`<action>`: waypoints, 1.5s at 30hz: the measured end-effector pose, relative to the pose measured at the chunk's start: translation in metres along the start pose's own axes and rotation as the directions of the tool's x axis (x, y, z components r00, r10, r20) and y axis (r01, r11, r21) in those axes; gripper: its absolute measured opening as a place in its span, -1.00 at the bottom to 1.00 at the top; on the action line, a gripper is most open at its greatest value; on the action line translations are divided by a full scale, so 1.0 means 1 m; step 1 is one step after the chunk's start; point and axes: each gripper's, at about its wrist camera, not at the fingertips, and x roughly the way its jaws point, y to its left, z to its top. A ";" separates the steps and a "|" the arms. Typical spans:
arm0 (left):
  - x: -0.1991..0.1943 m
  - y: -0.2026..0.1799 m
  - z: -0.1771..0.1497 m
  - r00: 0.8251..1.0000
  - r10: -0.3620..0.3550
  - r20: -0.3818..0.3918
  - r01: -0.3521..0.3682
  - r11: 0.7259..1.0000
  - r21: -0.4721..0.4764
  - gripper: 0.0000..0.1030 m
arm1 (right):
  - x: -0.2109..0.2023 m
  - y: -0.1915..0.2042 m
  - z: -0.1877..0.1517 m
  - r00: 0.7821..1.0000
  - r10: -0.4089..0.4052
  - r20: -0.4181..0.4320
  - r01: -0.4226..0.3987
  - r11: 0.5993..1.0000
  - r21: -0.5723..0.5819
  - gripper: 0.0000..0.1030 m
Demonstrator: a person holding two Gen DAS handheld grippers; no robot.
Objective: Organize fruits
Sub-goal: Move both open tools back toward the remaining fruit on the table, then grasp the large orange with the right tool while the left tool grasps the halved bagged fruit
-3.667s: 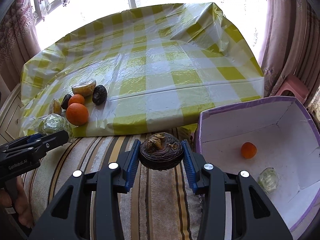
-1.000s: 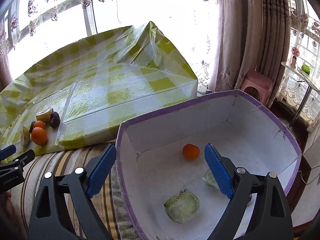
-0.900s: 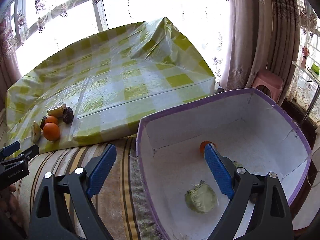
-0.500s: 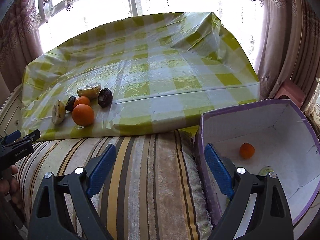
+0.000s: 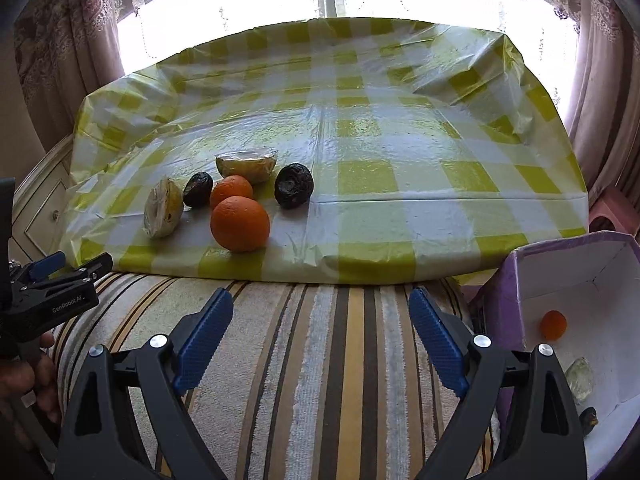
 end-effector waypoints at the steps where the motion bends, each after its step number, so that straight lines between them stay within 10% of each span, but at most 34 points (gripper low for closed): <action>1: 0.001 0.000 0.000 1.000 -0.001 -0.002 0.001 1.000 0.000 0.76 | 0.001 0.003 0.001 1.000 0.003 0.003 -0.003 1.000 -0.007 0.68; 32: 0.022 0.000 0.018 0.986 -0.166 -0.013 0.166 0.986 -0.021 0.51 | 0.055 0.042 0.037 0.998 0.050 -0.036 -0.051 0.998 -0.025 0.39; 39: 0.021 -0.009 0.026 0.962 -0.274 0.007 0.274 0.962 0.002 0.39 | 0.070 0.044 0.041 0.995 0.069 -0.067 -0.071 0.997 -0.026 0.10; 45: 0.022 -0.020 0.038 0.906 -0.423 0.011 0.423 0.906 0.009 0.40 | 0.066 0.045 0.039 0.996 0.070 -0.061 -0.072 0.997 -0.031 -0.15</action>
